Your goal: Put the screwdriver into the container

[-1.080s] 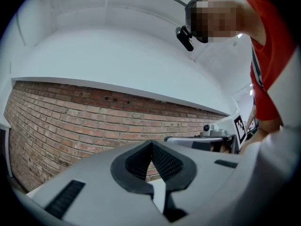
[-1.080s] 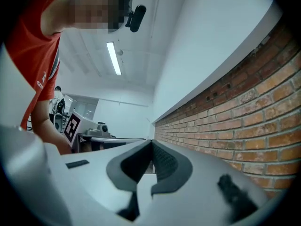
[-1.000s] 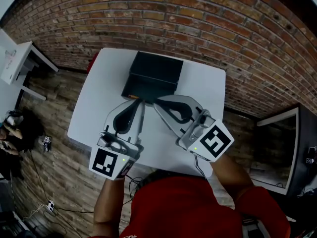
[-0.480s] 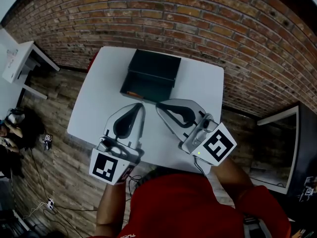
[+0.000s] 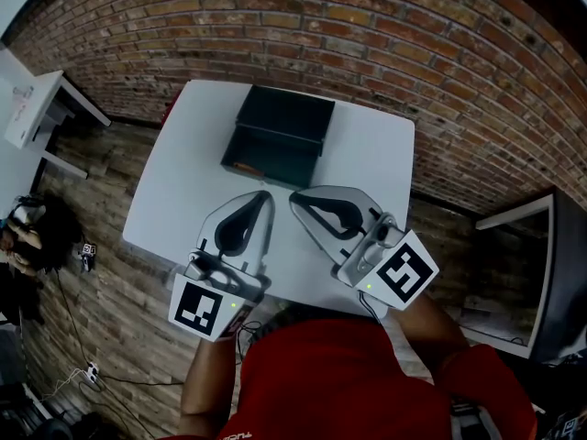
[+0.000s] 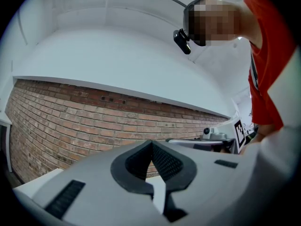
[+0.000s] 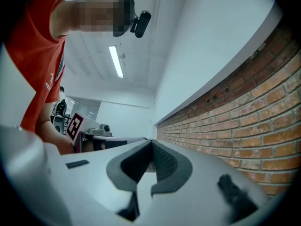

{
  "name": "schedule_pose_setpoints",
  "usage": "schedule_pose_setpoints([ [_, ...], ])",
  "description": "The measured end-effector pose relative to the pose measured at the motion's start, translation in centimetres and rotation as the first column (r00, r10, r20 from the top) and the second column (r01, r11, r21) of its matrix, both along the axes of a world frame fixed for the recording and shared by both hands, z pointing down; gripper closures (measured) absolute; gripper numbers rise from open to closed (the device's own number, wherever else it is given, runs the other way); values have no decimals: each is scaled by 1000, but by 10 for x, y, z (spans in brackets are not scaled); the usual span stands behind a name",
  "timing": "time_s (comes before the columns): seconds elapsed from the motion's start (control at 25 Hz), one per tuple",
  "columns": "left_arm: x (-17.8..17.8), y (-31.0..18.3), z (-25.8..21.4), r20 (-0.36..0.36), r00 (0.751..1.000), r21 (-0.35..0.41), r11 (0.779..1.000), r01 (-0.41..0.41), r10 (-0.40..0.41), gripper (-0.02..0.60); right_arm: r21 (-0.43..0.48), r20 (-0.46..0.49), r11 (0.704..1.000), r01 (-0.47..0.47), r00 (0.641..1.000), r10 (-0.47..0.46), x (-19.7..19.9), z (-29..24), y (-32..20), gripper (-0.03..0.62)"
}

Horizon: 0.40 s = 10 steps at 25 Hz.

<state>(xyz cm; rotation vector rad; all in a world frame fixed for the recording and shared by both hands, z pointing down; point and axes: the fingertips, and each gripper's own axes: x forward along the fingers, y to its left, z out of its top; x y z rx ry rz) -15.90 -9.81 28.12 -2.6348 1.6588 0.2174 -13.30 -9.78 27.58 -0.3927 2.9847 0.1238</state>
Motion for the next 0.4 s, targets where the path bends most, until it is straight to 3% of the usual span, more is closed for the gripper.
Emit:
schedule_pose_setpoints([
  [0.4, -3, -1, 2, -9, 1000, -6, 1000, 2, -2, 568, -8, -4, 1000, 4, 1000, -4, -2, 4, -1, 563],
])
